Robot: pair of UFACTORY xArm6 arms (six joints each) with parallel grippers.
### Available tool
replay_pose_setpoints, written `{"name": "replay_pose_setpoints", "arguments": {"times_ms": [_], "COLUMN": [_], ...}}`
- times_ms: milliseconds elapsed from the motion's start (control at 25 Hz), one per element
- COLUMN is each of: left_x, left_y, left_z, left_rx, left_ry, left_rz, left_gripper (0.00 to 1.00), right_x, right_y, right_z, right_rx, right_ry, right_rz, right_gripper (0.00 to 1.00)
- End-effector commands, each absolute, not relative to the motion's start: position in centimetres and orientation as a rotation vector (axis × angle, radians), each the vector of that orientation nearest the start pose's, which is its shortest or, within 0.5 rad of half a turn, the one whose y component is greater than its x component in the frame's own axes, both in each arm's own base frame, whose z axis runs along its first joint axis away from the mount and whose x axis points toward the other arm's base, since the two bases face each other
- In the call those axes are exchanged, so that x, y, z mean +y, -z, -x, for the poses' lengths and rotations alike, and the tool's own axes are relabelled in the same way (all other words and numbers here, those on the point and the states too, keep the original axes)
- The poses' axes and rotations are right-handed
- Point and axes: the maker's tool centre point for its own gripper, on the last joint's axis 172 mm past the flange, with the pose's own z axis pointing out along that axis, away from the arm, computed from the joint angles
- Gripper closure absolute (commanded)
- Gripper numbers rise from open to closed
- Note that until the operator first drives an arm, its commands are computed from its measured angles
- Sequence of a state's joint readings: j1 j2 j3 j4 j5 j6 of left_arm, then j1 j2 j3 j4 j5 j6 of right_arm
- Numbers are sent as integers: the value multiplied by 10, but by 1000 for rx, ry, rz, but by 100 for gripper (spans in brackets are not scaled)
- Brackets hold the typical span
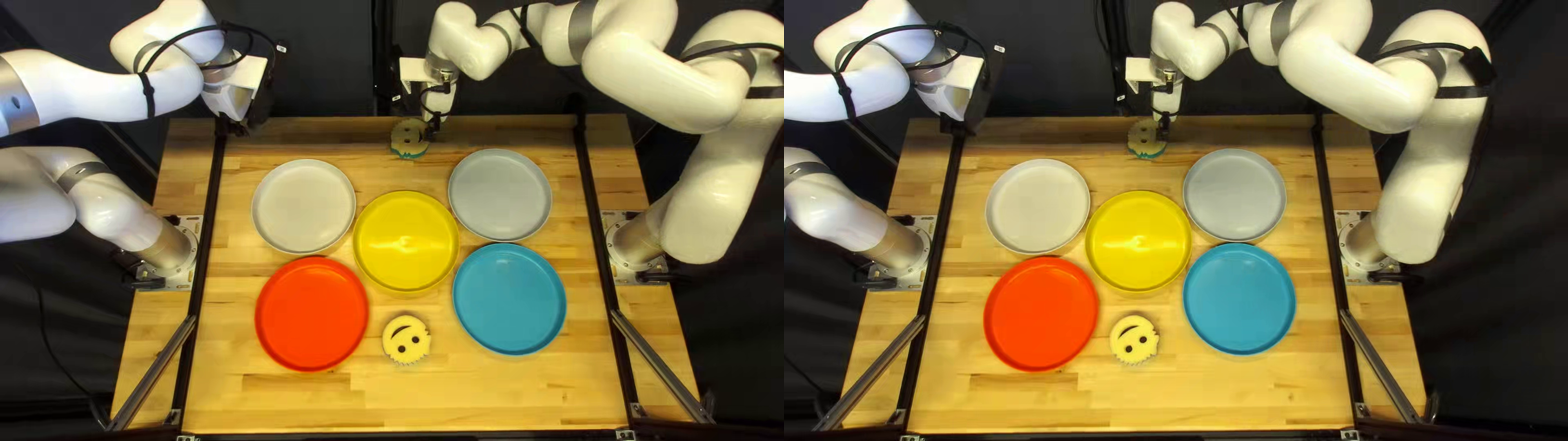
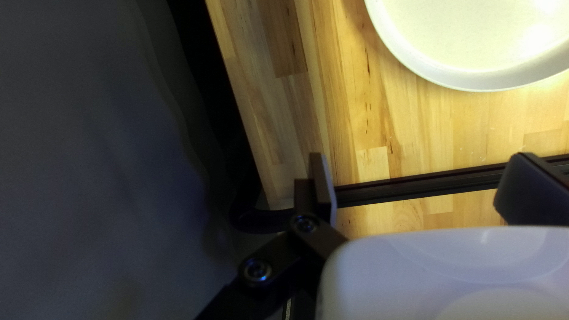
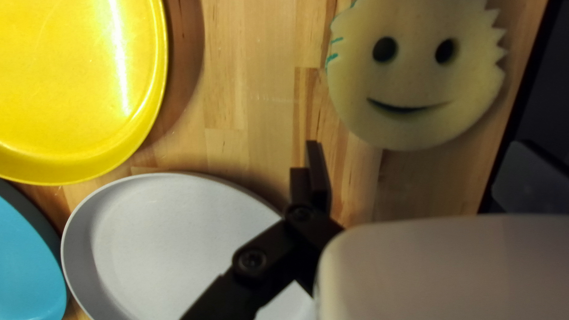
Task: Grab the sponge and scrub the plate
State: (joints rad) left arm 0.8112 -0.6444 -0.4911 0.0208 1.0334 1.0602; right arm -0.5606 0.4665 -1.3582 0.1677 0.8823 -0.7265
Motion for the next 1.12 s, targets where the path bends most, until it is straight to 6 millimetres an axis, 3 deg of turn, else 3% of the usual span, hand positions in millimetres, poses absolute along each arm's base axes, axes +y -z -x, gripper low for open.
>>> {"name": "replay_pose_setpoints", "arguments": {"times_ms": [40,960,1000,1040,1120], "left_x": [233,233,233,233,233], "left_y": [-193,-193,-193,-193,-193], "left_z": [-216,-216,-216,-216,-216], "left_rx": [393,393,393,393,393], "left_ry": [70,70,70,70,70], "left_rz": [3022,3022,3022,3022,3022], "left_gripper": [0,0,0,0,0], "right_x": [-289,-335,-334,-334,-334], "right_y": [-66,-29,-29,-29,-30], "right_z": [-503,-505,-506,-507,-508], "right_rx": [-116,-134,-133,-133,-133], "right_ry": [120,76,75,75,73], "right_rz": [3044,2997,2996,2995,2994], "right_gripper": [0,2,71,100,100]}}
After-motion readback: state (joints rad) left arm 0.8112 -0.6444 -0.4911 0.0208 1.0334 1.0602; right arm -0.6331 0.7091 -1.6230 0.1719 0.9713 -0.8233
